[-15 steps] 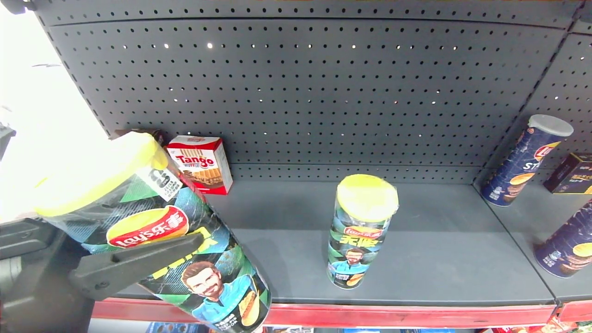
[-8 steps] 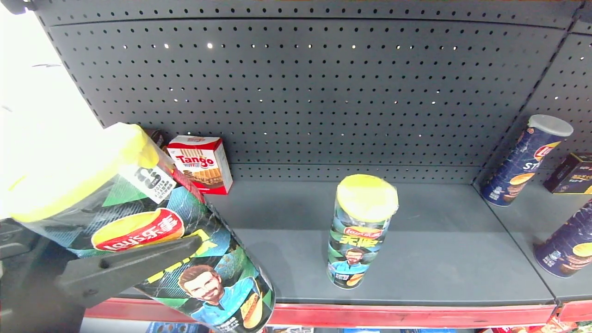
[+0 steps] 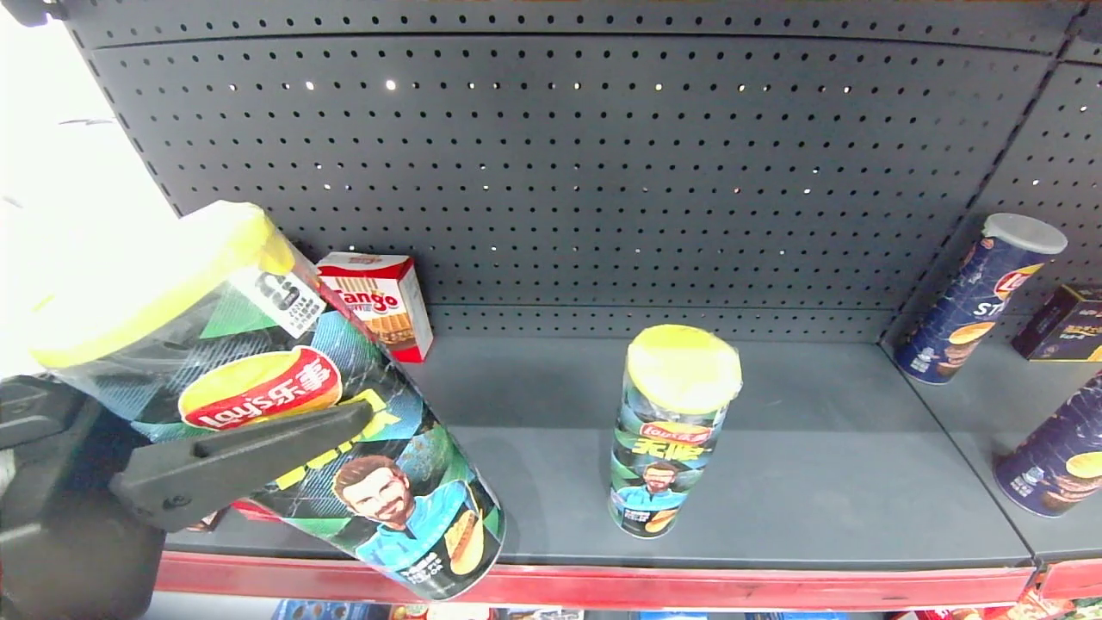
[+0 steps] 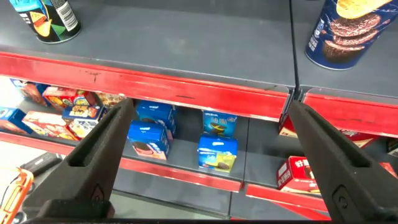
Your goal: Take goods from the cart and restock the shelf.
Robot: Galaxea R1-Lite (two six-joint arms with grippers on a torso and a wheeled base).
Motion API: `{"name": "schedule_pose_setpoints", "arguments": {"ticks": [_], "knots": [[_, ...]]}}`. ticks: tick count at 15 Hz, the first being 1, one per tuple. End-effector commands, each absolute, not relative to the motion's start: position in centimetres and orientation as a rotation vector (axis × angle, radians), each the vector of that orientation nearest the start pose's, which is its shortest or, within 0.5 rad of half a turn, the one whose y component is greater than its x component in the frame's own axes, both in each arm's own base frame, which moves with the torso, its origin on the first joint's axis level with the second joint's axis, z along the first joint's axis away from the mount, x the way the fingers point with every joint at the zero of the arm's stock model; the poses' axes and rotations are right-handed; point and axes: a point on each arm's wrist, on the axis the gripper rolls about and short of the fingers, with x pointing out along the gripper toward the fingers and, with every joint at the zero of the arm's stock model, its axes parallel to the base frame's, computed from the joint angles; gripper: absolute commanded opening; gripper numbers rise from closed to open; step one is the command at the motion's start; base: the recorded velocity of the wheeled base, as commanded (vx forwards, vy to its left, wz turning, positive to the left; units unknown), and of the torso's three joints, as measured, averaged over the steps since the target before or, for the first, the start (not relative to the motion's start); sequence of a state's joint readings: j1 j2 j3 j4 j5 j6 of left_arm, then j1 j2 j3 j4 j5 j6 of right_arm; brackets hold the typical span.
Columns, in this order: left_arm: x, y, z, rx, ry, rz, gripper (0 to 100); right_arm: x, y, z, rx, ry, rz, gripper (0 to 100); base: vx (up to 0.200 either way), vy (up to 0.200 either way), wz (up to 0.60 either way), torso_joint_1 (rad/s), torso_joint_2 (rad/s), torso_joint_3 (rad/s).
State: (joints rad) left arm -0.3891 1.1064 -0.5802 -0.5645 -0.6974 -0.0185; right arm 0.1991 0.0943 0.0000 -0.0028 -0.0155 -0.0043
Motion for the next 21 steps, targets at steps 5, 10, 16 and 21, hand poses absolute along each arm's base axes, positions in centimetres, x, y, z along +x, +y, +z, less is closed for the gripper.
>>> {"name": "schedule_pose_setpoints", "arguments": {"ticks": [5,10,16,21], "knots": [[16.9,-8.3,25.6,0.033,-0.006,-1.086,0,-1.5,-0.3,7.8,-0.015,0.097,0.184,100,0.0,0.0,0.0,0.0,0.0,0.0],[20.1,-9.9,24.8,0.09,0.112,-1.104,0,-1.5,-0.3,7.8,-0.015,0.097,0.184,100,0.0,0.0,0.0,0.0,0.0,0.0],[26.6,-12.5,27.2,0.115,0.071,-1.1,0,-1.5,-0.3,7.8,-0.015,0.097,0.184,100,0.0,0.0,0.0,0.0,0.0,0.0],[31.4,-14.7,25.4,0.241,0.068,-1.122,0,-1.5,-0.3,7.8,-0.015,0.097,0.184,100,0.0,0.0,0.0,0.0,0.0,0.0]]}}
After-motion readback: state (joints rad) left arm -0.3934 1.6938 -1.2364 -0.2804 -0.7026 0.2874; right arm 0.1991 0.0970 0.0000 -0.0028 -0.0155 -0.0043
